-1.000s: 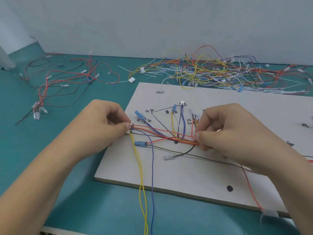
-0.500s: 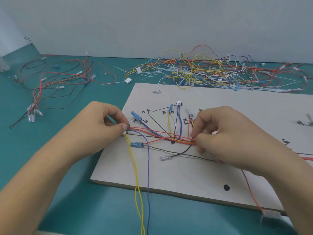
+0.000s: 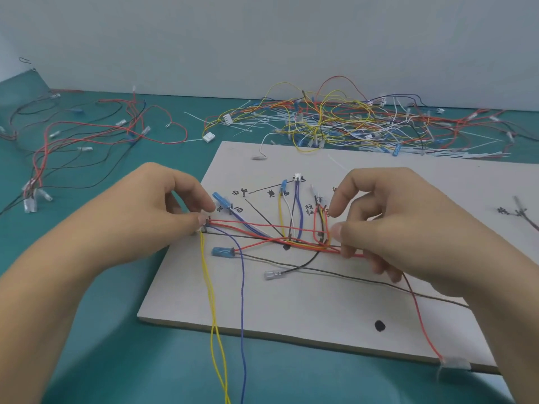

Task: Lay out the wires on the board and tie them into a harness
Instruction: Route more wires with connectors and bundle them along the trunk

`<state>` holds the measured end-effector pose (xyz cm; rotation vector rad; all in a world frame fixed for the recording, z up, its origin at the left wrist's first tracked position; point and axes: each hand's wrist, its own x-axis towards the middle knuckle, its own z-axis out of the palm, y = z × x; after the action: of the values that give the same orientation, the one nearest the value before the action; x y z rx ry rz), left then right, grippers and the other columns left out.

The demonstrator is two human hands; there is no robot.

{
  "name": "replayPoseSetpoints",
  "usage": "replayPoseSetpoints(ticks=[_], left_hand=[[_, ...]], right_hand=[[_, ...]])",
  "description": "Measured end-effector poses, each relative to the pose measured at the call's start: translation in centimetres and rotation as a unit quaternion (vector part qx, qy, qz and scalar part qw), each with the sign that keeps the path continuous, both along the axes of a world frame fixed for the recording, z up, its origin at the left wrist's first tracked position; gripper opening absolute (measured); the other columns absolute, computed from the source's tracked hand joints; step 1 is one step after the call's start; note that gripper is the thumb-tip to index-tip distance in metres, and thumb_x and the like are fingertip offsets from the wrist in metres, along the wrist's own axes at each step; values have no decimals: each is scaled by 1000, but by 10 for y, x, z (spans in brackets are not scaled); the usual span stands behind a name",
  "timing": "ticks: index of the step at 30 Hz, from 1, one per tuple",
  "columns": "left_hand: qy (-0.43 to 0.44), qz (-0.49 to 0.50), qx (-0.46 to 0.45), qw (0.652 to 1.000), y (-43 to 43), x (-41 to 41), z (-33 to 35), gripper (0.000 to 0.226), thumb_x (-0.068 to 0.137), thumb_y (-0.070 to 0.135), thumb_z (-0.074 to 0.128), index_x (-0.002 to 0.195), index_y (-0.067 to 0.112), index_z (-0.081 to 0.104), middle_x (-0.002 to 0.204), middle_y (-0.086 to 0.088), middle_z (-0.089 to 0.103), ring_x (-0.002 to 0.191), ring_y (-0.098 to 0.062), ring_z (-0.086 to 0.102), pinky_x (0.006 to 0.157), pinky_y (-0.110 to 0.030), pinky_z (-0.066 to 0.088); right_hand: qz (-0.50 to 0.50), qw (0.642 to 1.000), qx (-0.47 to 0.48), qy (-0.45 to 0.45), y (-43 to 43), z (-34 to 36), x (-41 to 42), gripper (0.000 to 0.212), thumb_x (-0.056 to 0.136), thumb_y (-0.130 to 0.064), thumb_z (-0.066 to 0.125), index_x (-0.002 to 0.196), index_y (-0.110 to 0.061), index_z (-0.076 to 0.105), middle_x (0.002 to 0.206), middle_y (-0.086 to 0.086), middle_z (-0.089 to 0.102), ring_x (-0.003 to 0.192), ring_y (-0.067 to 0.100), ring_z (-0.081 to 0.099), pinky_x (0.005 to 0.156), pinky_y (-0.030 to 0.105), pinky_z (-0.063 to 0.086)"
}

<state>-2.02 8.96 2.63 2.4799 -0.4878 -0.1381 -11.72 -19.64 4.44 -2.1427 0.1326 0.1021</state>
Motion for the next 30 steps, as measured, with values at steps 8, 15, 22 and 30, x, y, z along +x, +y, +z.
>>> replayPoseSetpoints(ticks=[8,15,22,30], left_hand=[[-11,-154,-5,988,-44,0,10,11,79,40,81,87,44,76,83,29,67,61,1,60,52,-18,42],[49,-283,80,955,-93,16,13,6,81,34,84,78,36,79,62,24,65,52,0,53,49,-10,39],[58,-289,56,954,-94,17,6,8,81,27,82,75,30,77,66,15,71,55,-1,60,51,-14,44],[45,-276,54,959,-92,12,2,15,74,45,71,79,32,75,67,2,69,59,-16,62,56,-35,54]], right_hand=[[23,997,-64,35,0,-5,1,14,86,-12,67,86,-25,61,61,3,70,39,15,55,40,26,44],[26,996,-69,53,-6,-8,3,14,86,-14,71,85,-22,59,53,5,65,37,17,53,38,25,42],[33,993,-69,90,-30,0,3,16,86,-21,77,75,-16,67,54,6,65,37,15,51,37,24,42],[63,981,-138,124,-55,11,-3,16,81,-37,73,75,-22,70,53,3,64,31,13,43,34,18,35]])
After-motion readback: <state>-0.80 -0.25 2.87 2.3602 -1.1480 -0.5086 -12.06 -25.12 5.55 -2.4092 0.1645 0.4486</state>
